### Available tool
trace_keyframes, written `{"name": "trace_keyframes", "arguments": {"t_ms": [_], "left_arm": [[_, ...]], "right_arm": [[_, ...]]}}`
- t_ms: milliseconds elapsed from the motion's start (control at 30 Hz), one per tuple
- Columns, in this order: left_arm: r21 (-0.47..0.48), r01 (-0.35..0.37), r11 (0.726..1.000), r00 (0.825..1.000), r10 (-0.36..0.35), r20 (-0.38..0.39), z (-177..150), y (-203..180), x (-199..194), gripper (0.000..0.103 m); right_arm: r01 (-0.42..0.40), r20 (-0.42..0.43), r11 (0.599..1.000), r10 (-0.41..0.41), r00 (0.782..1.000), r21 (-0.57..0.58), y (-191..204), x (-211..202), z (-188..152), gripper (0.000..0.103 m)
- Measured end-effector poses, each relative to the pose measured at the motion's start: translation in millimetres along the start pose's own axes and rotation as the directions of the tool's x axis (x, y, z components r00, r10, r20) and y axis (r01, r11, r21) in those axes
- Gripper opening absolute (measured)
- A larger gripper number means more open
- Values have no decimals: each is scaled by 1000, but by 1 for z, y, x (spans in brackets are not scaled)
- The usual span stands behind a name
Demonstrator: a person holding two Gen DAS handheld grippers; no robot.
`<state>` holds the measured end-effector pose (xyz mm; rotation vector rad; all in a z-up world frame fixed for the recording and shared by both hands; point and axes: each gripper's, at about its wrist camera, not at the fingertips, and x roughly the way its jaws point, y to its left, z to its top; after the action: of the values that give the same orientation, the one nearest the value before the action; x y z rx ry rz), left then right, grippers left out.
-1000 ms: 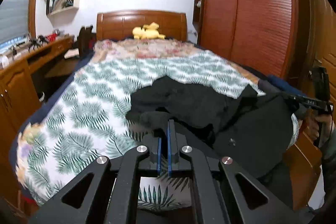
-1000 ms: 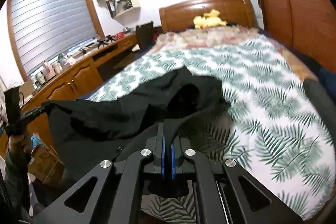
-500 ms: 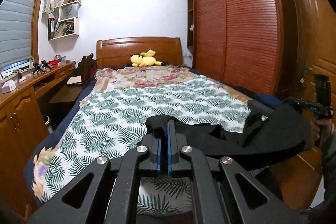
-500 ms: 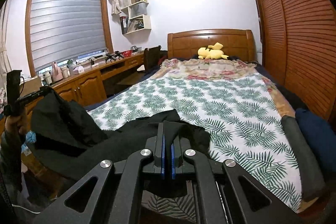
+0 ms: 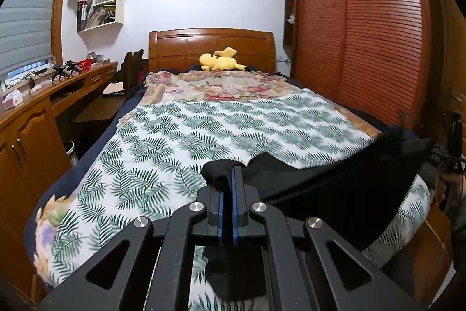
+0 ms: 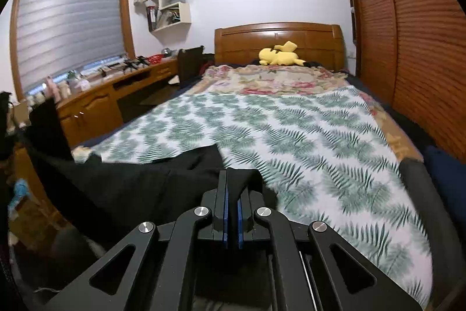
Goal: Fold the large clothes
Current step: 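Lift the hem with both grippers and fold it toward the collar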
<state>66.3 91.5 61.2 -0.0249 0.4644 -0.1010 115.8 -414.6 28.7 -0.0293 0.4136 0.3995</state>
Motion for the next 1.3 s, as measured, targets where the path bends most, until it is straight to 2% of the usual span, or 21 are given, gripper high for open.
{"name": "trace_keyframes", "arguments": {"t_ms": [267, 500, 700, 900, 1133, 1167, 1233, 1267, 1300], "left_arm": [[-25, -30, 999, 999, 31, 10, 13, 10, 58, 5], [-53, -17, 998, 1000, 17, -6, 3, 16, 107, 5], [-77, 13, 997, 1000, -15, -23, -8, 23, 146, 5], [-31, 5, 1000, 997, -7, -71, -23, 24, 173, 5], [-74, 31, 997, 993, -39, -114, -24, 37, 190, 5], [-78, 27, 997, 992, -36, -121, -25, 38, 191, 8], [-84, 14, 996, 991, -25, -131, -28, 41, 191, 25], [-86, 13, 996, 991, -25, -129, -28, 42, 191, 42], [-94, 21, 995, 991, -33, -127, -29, 44, 189, 51]], "right_arm": [[54, -23, 998, -54, 998, -17, 1, 72, 27, 4], [86, -105, 996, -89, 990, -28, 7, 128, 23, 4], [117, -174, 992, -125, 977, -55, 12, 153, 25, 4], [147, -229, 986, -161, 960, -77, 17, 176, 25, 4], [170, -265, 984, -179, 947, -56, 25, 207, 38, 6], [180, -279, 982, -188, 942, -54, 25, 214, 38, 8], [188, -296, 981, -195, 935, -51, 22, 225, 38, 11], [188, -296, 981, -194, 935, -50, 23, 226, 39, 16], [187, -291, 981, -193, 937, -46, 24, 224, 41, 24]]}}
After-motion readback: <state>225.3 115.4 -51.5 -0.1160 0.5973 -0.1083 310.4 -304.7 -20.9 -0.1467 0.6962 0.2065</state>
